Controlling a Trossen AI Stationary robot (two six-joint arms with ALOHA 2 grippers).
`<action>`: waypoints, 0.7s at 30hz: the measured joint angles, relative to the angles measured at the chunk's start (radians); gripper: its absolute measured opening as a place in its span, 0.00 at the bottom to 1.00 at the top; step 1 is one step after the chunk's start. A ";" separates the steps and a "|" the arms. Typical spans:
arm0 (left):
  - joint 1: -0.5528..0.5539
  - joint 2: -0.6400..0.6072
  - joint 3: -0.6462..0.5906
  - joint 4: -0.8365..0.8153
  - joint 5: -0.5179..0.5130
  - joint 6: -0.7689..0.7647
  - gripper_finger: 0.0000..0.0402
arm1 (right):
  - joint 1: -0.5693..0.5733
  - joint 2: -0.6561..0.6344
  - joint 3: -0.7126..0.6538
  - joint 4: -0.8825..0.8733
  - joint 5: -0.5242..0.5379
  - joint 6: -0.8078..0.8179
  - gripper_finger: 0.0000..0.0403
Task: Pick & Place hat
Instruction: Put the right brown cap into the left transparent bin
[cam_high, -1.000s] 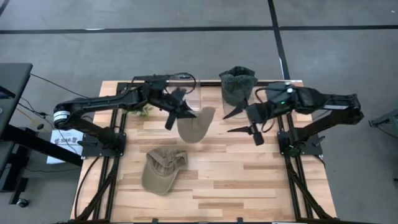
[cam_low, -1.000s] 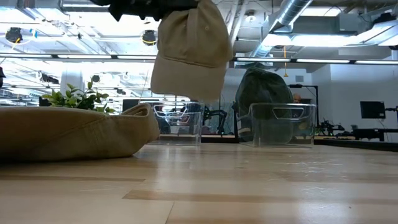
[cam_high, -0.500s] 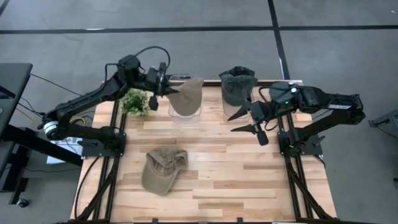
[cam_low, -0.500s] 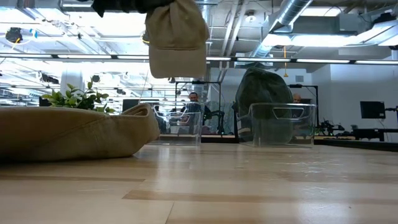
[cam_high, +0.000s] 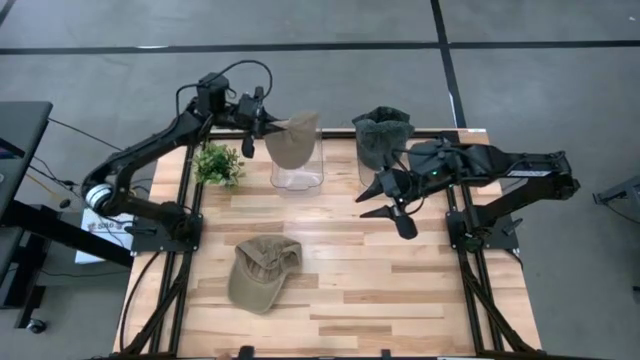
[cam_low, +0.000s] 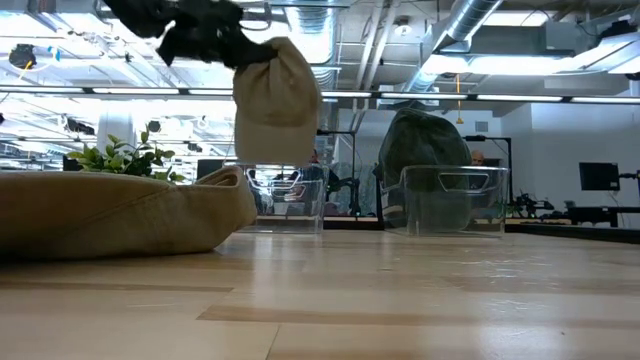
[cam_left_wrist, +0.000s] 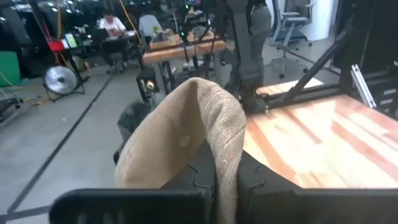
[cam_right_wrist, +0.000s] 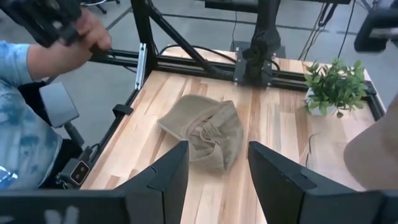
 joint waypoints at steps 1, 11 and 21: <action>0.006 0.017 0.000 0.000 0.008 0.016 0.03 | 0.000 0.000 0.000 0.001 0.000 0.004 0.38; 0.013 0.144 0.000 0.039 0.016 0.146 0.03 | 0.000 -0.002 0.000 0.001 0.001 0.075 0.38; 0.052 0.249 0.000 0.132 -0.002 0.148 0.04 | 0.000 -0.002 0.000 0.002 0.001 0.104 0.38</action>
